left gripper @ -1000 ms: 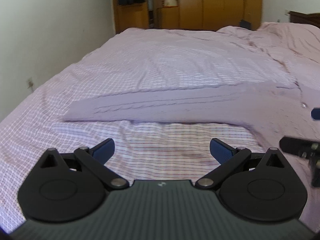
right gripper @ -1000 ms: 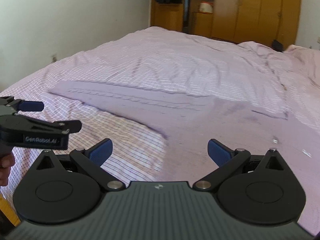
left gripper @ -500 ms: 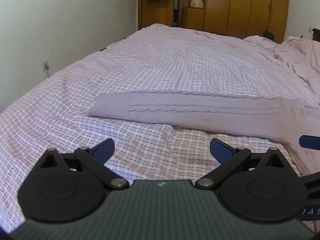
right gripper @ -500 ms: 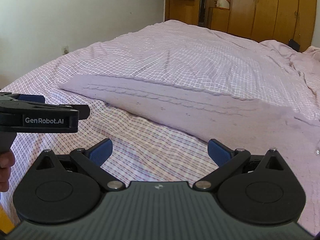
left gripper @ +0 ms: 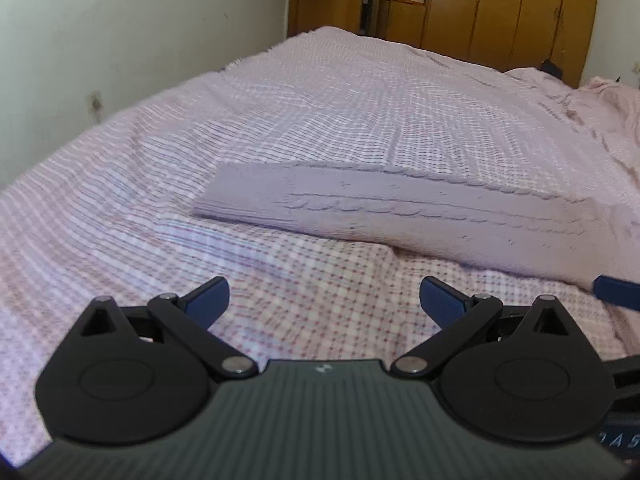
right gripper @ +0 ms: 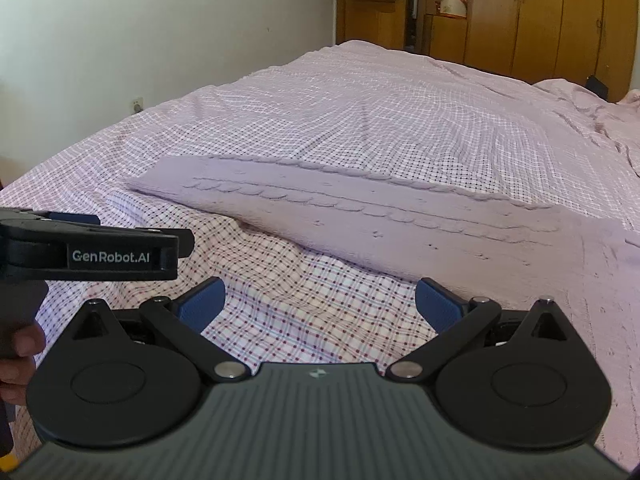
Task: Fold small clothes
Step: 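Grasp the cardigan sleeve cuff with the left tool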
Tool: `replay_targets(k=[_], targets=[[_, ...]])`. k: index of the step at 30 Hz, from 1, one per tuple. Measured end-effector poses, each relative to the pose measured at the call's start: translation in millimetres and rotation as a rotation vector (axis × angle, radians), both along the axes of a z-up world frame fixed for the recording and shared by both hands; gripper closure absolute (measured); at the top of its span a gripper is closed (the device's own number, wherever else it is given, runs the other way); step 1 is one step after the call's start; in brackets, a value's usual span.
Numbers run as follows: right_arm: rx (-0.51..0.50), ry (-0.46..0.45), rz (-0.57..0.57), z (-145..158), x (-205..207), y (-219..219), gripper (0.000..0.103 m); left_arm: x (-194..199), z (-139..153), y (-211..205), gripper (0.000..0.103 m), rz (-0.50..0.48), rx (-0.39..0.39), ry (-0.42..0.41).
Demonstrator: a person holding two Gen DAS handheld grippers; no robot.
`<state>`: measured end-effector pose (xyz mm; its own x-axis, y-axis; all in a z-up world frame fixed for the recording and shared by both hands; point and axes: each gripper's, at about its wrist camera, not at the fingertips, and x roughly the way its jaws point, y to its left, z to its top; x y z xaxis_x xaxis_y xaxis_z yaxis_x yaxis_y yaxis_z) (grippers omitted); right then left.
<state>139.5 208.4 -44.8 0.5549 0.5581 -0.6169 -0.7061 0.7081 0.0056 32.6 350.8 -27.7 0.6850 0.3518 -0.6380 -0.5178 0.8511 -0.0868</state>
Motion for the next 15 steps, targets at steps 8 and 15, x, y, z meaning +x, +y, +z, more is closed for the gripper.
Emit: replay_targets(k=[8,15], targets=[[0.019,0.024,-0.022,-2.3,20.9,6.0,0.0,13.3,-20.1,41.8,0.0,-0.002,-0.266,-0.171],[0.048,0.079,-0.025,-13.3,39.2,9.6,0.0,15.8,-37.4,74.3,0.0,0.068,-0.41,-0.256]])
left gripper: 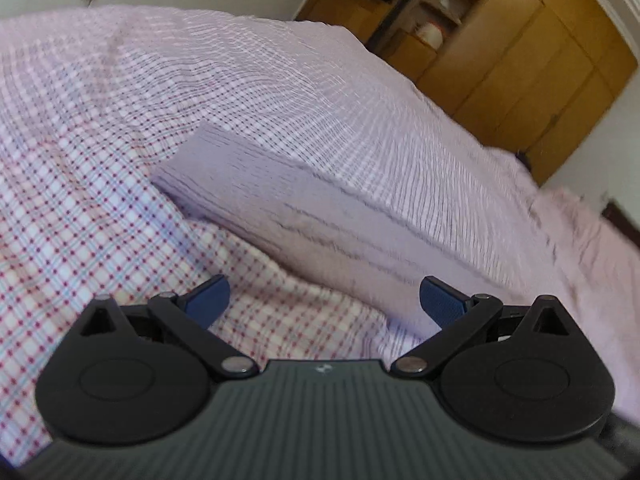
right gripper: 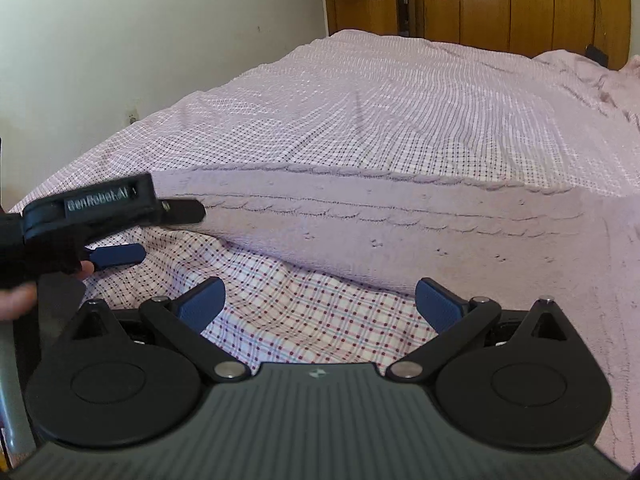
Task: Fold small clothes
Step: 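Grasp the cardigan sleeve cuff with the left tool, then lift the held sleeve and carry it across the cardigan body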
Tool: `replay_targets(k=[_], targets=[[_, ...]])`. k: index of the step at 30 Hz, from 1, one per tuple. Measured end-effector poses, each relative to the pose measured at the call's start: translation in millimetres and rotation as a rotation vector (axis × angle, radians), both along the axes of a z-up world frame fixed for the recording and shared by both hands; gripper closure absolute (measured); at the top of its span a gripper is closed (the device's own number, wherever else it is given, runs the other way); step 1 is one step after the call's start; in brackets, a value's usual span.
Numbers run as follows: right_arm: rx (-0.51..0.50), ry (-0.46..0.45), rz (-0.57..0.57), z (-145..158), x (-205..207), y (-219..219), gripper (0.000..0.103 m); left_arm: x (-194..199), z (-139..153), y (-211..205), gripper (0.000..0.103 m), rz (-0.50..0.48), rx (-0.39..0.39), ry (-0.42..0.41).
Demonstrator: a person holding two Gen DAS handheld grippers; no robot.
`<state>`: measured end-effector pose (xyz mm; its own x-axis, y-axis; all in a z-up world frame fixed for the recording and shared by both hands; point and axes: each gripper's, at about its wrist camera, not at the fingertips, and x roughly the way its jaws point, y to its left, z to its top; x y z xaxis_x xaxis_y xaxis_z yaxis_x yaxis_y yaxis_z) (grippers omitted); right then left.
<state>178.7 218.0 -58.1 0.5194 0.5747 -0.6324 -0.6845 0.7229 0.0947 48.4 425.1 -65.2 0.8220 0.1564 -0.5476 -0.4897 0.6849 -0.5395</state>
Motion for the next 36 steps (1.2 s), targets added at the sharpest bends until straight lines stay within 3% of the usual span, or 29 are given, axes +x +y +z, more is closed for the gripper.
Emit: replay_targets(k=[7,15,18,20,21,22,23,26,31,36], targets=[[0.045,0.05,-0.012,1.2,9.7,3.1,0.0,2.1,-13.9,35.3,0.0,0.037,-0.142,-0.159],[0.067,0.027,0.003,18.0,15.2,5.0,0.0,5.7,-10.1,51.3,0.004,0.113,-0.096,-0.23],[0.06,0.022,0.009,18.5,16.3,4.1,0.0,1.9,-3.5,52.4,0.02,0.216,-0.105,-0.247],[0.064,0.034,-0.002,17.8,18.7,1.5,0.0,-3.6,-1.6,52.0,0.052,0.275,-0.109,-0.262],[0.067,0.04,-0.005,16.3,19.8,0.8,0.0,-5.8,-0.1,53.1,0.062,0.298,-0.11,-0.253],[0.07,0.046,-0.007,15.6,21.0,-0.6,0.0,-9.4,1.0,54.5,0.082,0.318,-0.111,-0.245],[0.07,0.048,-0.01,15.1,21.5,-1.6,0.0,-12.7,2.7,55.4,0.09,0.335,-0.112,-0.24],[0.074,0.05,-0.015,14.8,22.7,-3.6,0.0,-21.9,9.8,56.2,0.091,0.359,-0.119,-0.281],[0.079,0.042,-0.018,18.3,21.5,-1.9,0.0,-24.5,36.4,52.9,0.092,0.331,-0.069,-0.255],[0.115,0.041,-0.048,25.0,18.3,-5.3,0.0,-13.9,31.2,44.0,0.092,0.289,-0.052,-0.266]])
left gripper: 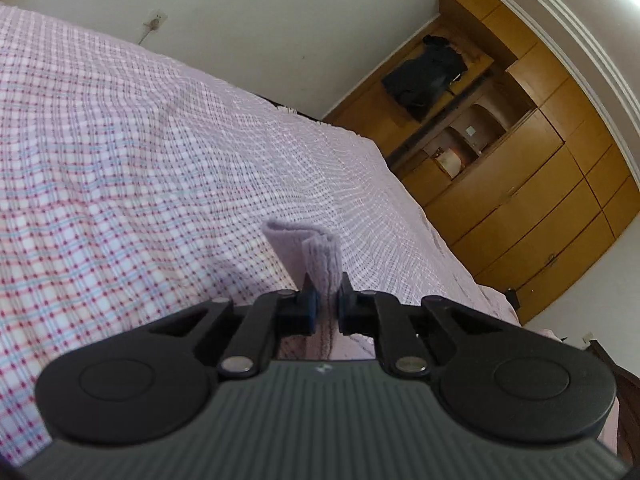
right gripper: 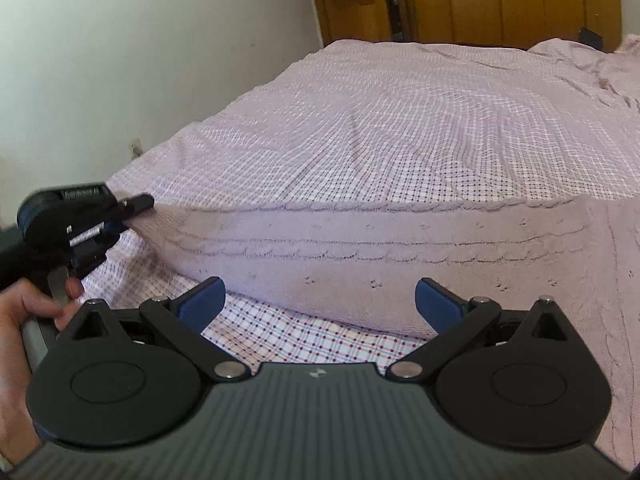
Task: Fold small clothes
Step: 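Lift the held sleeve and carry it across the cardigan body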
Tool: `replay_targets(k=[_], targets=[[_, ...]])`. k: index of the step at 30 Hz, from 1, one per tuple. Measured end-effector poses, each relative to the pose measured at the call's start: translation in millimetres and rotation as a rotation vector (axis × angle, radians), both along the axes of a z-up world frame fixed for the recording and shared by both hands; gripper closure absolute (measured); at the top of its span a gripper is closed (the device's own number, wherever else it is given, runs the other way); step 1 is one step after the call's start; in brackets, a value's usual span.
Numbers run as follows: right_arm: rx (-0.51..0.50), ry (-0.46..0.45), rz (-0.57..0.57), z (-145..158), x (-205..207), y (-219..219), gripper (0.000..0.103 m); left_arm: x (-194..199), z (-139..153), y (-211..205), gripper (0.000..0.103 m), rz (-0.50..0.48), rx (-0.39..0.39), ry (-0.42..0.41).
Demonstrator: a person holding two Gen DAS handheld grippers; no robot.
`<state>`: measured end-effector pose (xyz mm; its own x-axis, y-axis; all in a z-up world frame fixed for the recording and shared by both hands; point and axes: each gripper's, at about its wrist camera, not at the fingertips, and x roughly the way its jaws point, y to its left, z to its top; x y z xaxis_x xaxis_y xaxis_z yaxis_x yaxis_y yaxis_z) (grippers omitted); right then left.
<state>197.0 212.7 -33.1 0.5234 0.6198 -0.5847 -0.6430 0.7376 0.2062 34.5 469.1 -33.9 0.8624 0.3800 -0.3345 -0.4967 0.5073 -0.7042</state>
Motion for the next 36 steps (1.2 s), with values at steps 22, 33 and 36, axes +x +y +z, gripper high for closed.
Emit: replay_targets(k=[22,33,36], targets=[[0.059,-0.039,-0.086,47.4,4.3,-60.9,0.0,37.5,26.0,-64.7,0.092,-0.195,0.127,-0.06],[0.087,-0.036,-0.13,65.5,11.7,-104.8,0.0,70.8,44.1,-108.5,0.092,-0.265,0.216,-0.02],[0.085,-0.037,-0.126,65.3,12.9,-115.6,0.0,79.8,45.4,-117.5,0.092,-0.277,0.237,-0.002]])
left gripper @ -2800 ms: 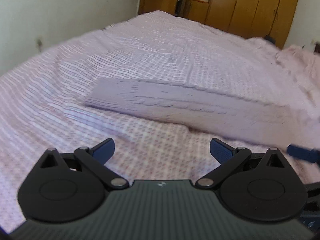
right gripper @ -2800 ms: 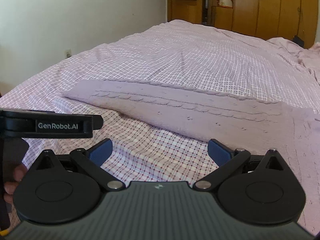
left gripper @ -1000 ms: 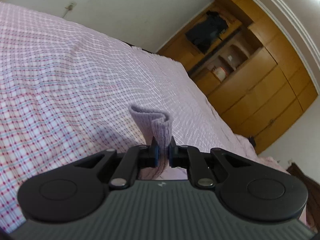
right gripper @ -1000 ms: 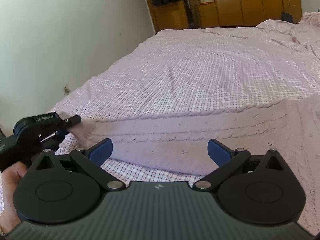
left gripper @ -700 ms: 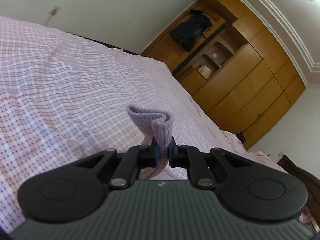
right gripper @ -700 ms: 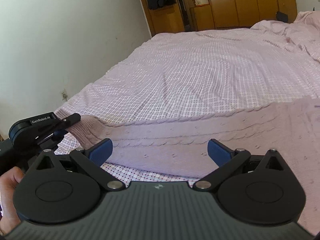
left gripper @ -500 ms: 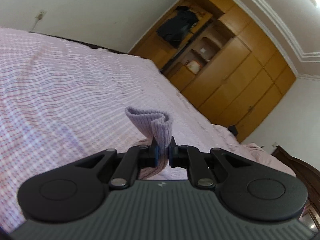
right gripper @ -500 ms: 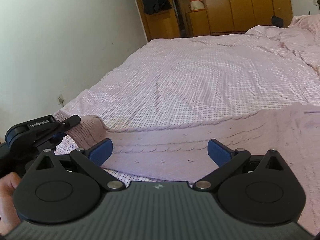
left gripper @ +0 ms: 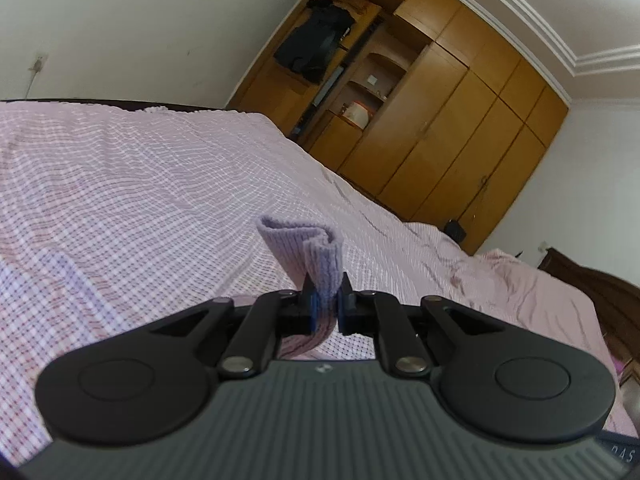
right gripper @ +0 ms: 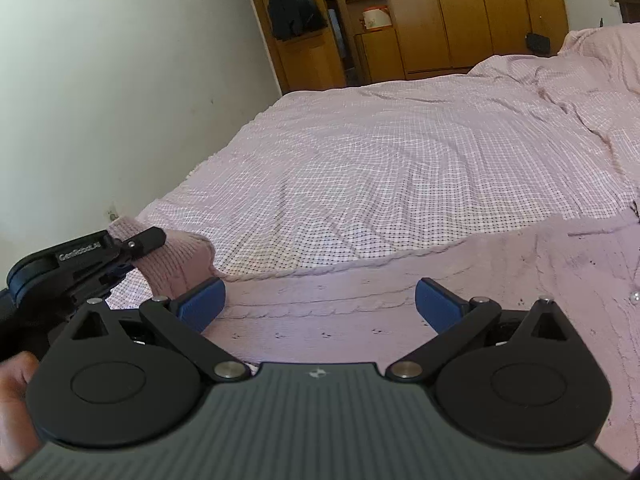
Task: Fold small clothes
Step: 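Lift the held sleeve and carry it across the cardigan body, then lower the sleeve onto the cardigan and open the left tool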
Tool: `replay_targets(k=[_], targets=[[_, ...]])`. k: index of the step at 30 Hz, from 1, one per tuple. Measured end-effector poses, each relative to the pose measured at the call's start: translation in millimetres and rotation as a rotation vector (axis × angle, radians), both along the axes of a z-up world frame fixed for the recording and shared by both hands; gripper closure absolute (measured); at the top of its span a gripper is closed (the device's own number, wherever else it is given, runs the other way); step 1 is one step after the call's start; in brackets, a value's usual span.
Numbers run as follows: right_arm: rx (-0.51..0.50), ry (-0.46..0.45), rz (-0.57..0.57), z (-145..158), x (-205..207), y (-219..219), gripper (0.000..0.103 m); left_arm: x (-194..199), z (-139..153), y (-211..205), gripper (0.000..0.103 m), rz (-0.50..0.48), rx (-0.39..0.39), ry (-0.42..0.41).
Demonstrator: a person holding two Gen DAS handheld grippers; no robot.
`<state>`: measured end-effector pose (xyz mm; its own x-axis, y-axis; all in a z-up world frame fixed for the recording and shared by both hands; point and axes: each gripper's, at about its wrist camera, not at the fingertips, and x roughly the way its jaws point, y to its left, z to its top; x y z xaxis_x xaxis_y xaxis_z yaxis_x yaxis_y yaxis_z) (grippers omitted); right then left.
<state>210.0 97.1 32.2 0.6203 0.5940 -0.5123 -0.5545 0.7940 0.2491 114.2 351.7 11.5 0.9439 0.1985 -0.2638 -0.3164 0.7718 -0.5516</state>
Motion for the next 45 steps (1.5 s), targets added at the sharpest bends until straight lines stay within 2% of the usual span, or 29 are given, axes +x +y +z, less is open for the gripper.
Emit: replay_targets(k=[6,20,24,31,38,45], targets=[[-0.004,-0.001,-0.029,2.1,10.6,-26.2,0.0,20.3,5.1,-24.6,0.092,-0.017,0.005,-0.002],[-0.001,-0.005,-0.09,10.4,28.8,-97.5,0.0,61.2,16.3,-88.4,0.092,-0.071,-0.057,-0.041],[0.041,0.018,-0.124,12.2,38.2,-118.9,0.0,78.6,13.9,-113.3,0.092,-0.108,-0.071,-0.04],[0.022,0.005,-0.138,11.0,48.4,-141.7,0.0,91.3,8.6,-142.4,0.092,-0.144,-0.011,-0.008],[0.022,0.005,-0.151,10.0,57.6,-162.3,0.0,102.1,10.5,-156.7,0.092,-0.148,-0.012,0.0],[-0.009,-0.008,-0.129,11.0,62.3,-168.4,0.0,108.9,7.0,-172.6,0.092,-0.167,0.022,0.019]])
